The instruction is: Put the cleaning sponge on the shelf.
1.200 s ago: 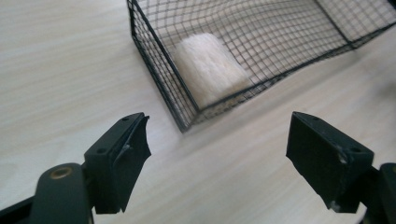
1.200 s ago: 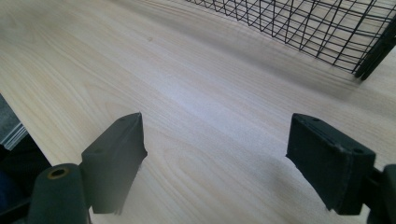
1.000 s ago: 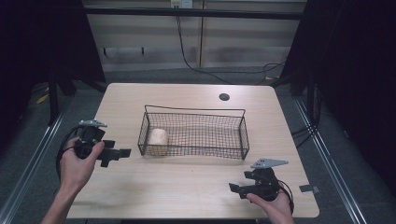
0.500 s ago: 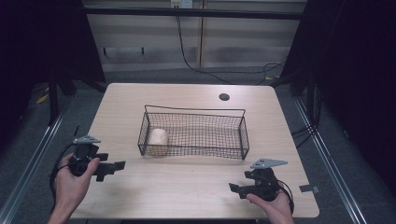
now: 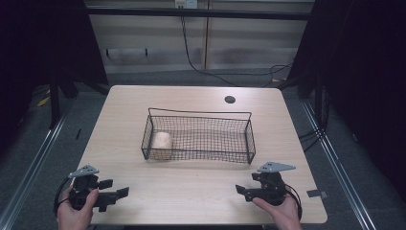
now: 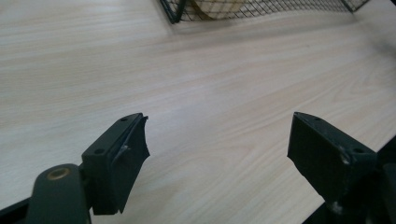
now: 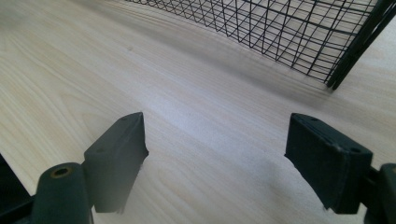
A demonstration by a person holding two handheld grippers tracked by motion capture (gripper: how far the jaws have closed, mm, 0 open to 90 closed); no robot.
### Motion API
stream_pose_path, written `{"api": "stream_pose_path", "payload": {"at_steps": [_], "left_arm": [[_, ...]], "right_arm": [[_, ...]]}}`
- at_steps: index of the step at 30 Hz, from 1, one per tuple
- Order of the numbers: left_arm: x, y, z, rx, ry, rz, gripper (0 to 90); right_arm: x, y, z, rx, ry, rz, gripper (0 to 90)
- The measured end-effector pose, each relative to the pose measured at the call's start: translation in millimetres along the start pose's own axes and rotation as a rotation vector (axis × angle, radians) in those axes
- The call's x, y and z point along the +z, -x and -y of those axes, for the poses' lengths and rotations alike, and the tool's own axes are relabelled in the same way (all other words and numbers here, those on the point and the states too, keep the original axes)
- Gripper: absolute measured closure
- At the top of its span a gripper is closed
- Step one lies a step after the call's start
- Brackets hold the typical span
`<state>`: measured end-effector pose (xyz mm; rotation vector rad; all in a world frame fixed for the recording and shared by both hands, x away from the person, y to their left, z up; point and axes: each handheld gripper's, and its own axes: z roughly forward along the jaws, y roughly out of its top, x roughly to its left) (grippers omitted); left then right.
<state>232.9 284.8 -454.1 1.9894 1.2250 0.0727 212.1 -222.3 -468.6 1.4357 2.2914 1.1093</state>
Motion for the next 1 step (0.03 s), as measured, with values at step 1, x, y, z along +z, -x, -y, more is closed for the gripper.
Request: {"api": "stream_pose_path", "payload": {"at_steps": [1], "left_arm": [[0.0, 0.0, 0.0, 0.0, 0.0, 0.0, 19.6]], "right_arm": [[1.1, 0.1, -0.1, -0.008, -0.002, 0.004, 20.2]]}}
